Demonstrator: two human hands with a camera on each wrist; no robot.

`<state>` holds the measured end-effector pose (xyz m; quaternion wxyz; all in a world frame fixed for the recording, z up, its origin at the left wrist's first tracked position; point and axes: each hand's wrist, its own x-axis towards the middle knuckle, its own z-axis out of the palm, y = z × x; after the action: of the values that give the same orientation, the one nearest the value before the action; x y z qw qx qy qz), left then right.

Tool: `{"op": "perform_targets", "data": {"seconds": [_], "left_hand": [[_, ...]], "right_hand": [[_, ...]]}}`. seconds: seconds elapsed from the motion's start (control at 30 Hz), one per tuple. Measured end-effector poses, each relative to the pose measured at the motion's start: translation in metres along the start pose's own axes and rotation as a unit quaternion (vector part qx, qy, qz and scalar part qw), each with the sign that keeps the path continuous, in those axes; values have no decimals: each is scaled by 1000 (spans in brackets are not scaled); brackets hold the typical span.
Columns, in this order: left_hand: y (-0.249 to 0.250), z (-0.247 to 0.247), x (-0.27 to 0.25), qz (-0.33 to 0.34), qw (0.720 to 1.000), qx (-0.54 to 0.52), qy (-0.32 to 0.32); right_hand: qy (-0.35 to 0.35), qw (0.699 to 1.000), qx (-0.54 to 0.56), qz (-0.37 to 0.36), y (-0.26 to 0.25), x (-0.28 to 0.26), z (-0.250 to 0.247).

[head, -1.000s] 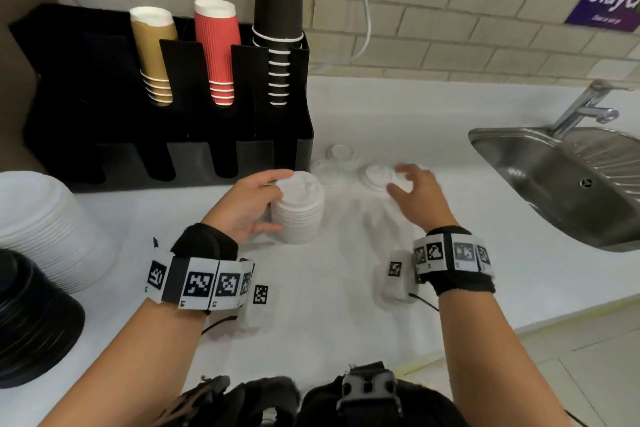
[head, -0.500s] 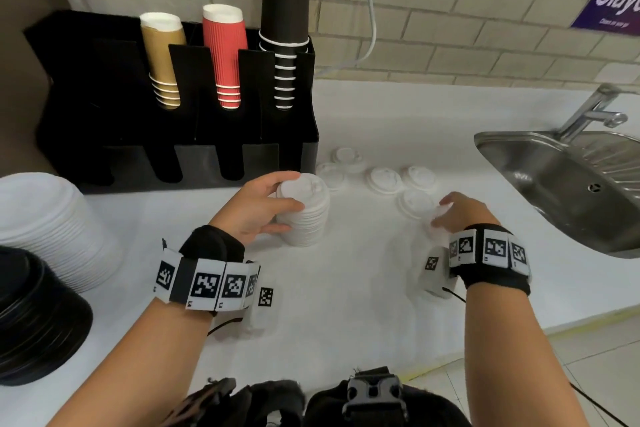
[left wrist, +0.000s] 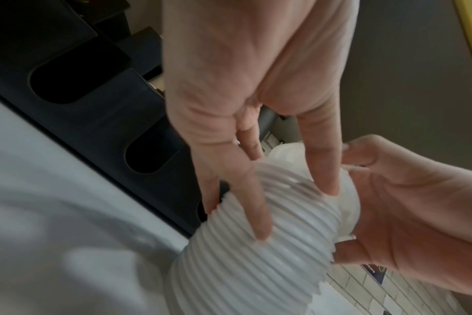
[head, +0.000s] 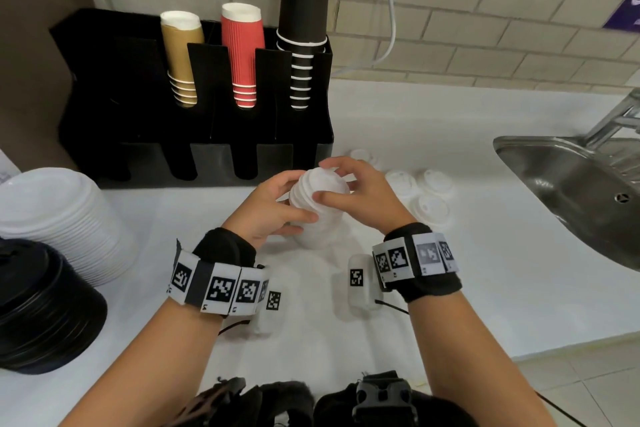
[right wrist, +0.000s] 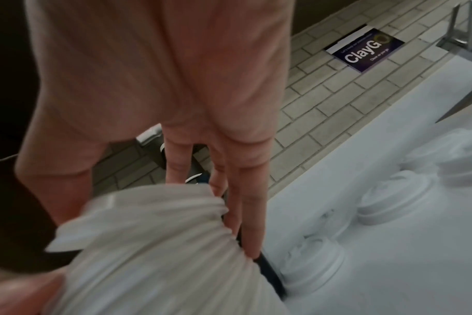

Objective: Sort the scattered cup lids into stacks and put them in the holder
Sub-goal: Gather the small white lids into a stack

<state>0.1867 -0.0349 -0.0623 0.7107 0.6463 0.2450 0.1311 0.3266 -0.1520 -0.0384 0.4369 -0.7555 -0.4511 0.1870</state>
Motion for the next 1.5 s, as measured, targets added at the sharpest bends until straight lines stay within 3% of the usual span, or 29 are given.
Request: {"op": "perform_targets", "data": {"seconds": [0.4,0.73,0.93,1.0,1.07,1.1,1.17,1.23,1.3,1.5], "left_hand": [[0,0,1,-19,1000,2,23],[-1,-4,3,-15,1000,-25,-7],[2,-2,7,-37,999,-19,-1],[1,-3,9,-34,999,-10,-3],[1,-4,10,-38,999,-9,-7],[1,-5,11,-40,999,-10,-9],[1,-6,12,-42,999,-13,-11],[1,-6,12,-42,999,-13,-9],[1,-6,13,-42,999,-10,-8],[2,-4,10,-38,999,0,-6]], "right_hand": [[-3,999,-44,-21,4,6,5],[-3,996,-67,-61,5,9,13],[-18,997,-36,-60,11,0,12],[-69,997,25,-27,15,-3,1],[-43,995,80,28,22,-3,-19],[3,996,64,61,27,-1,-31],[68,980,-92,164,45,6,-58],[32,906,-300,297,65,11,-76],[2,844,-376,383,79,10,-82],[-22,856,-372,358,93,7,-83]]}}
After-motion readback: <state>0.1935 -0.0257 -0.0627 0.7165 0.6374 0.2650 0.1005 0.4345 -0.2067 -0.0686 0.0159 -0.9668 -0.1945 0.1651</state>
